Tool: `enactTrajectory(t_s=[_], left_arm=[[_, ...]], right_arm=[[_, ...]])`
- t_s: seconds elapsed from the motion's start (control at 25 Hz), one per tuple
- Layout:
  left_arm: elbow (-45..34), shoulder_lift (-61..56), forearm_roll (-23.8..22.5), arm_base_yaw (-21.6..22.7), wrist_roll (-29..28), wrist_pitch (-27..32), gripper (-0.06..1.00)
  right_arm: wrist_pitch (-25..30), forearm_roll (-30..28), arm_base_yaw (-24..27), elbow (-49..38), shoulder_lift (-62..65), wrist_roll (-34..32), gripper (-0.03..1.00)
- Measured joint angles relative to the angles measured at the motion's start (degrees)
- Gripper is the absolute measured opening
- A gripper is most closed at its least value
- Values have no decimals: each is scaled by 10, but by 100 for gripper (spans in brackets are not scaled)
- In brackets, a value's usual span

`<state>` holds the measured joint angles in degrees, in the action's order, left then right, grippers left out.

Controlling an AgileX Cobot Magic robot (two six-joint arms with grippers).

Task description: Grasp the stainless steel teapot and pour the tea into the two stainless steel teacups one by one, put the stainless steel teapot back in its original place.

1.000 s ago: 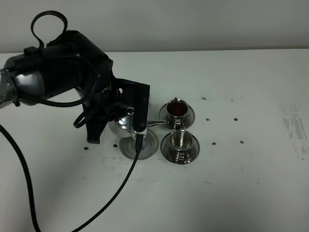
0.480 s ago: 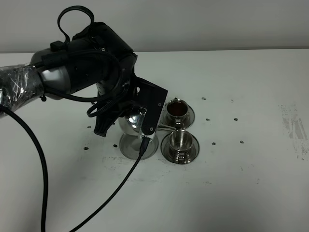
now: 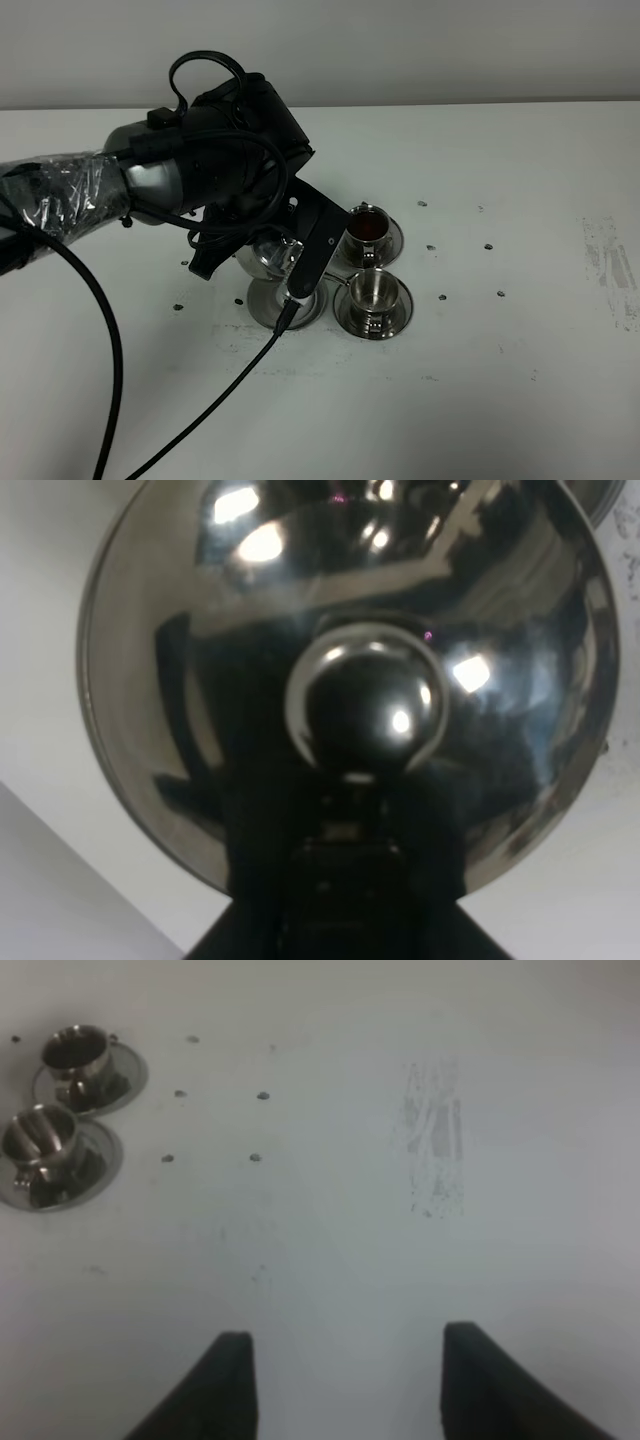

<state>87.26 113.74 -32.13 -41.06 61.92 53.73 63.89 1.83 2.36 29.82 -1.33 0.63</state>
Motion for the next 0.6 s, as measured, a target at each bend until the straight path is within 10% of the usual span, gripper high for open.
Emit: enactTrajectory(t_s=[0.6], left_arm=[[0,6,-96,-28,-30,-19,20]], right_arm=[[0,0,0,0,0,0,44]])
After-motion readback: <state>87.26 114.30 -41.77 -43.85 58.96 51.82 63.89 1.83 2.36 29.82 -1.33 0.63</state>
